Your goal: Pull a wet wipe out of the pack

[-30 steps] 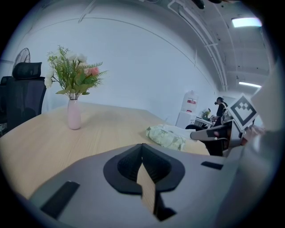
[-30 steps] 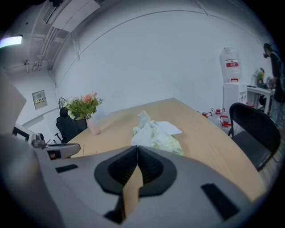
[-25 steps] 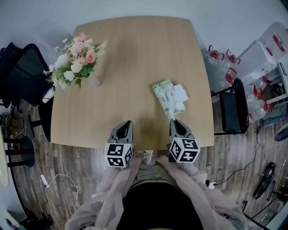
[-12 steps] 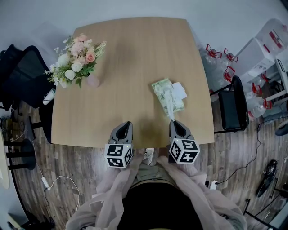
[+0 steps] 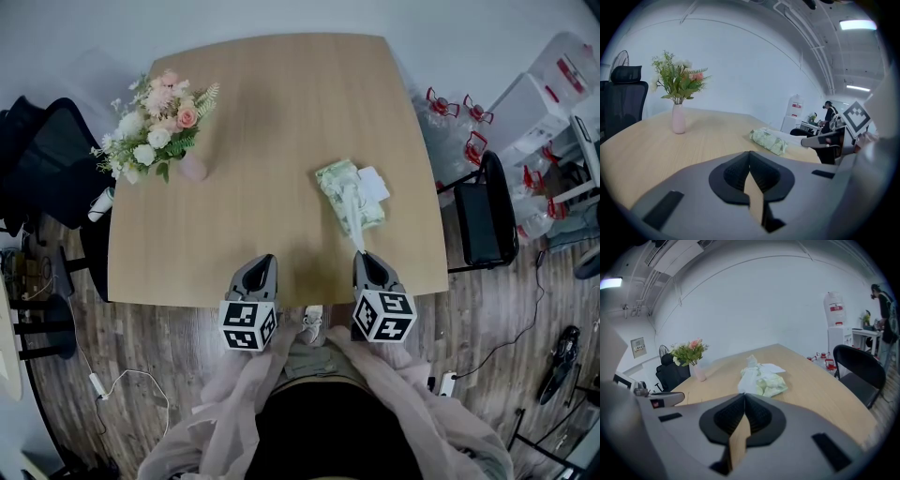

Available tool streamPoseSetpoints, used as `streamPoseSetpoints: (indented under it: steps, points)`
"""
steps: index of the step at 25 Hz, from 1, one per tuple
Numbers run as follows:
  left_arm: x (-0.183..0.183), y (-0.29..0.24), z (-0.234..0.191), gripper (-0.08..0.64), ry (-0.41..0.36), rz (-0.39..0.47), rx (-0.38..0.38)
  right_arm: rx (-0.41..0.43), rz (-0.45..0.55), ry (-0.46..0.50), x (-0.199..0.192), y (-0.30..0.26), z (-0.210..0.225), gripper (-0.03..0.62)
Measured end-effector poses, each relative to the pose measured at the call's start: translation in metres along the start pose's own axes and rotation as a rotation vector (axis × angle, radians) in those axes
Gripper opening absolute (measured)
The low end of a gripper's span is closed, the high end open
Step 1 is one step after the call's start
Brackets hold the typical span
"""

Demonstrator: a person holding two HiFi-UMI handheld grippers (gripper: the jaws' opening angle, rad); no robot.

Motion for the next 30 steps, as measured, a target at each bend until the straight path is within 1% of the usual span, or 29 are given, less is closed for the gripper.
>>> streamPoseSetpoints:
  steps: [9, 16, 22, 30]
  points:
    - [-0.004, -0.001, 0.002, 0.011, 0.005, -0.001, -0.013, -0.028, 0.005, -0.001, -0.004, 0.008, 0.004, 0.012]
    - [-0.003, -0.001, 0.009, 0.011, -0.004, 0.003, -0.017, -0.024, -0.001, -0.005, -0.011, 0.013, 0.007, 0.014]
    - [-0.003, 0.001, 0.011, 0.011, -0.004, 0.003, 0.002, -0.015, 0.001, -0.010, -0.012, 0.016, 0.011, 0.014]
    - [-0.007, 0.006, 0.027, 0.009, -0.010, -0.004, 0.004, -0.005, 0.000, 0.002, -0.013, 0.028, 0.020, 0.014]
Point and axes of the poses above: the fingertips, and each gripper's own axes: y backward along the fingers, z to its right, x out of its top, the point moved 3 cm from there along y, backward along the fingers, and after that the axes turned 5 degrees about -z, right-handed, at the moved point
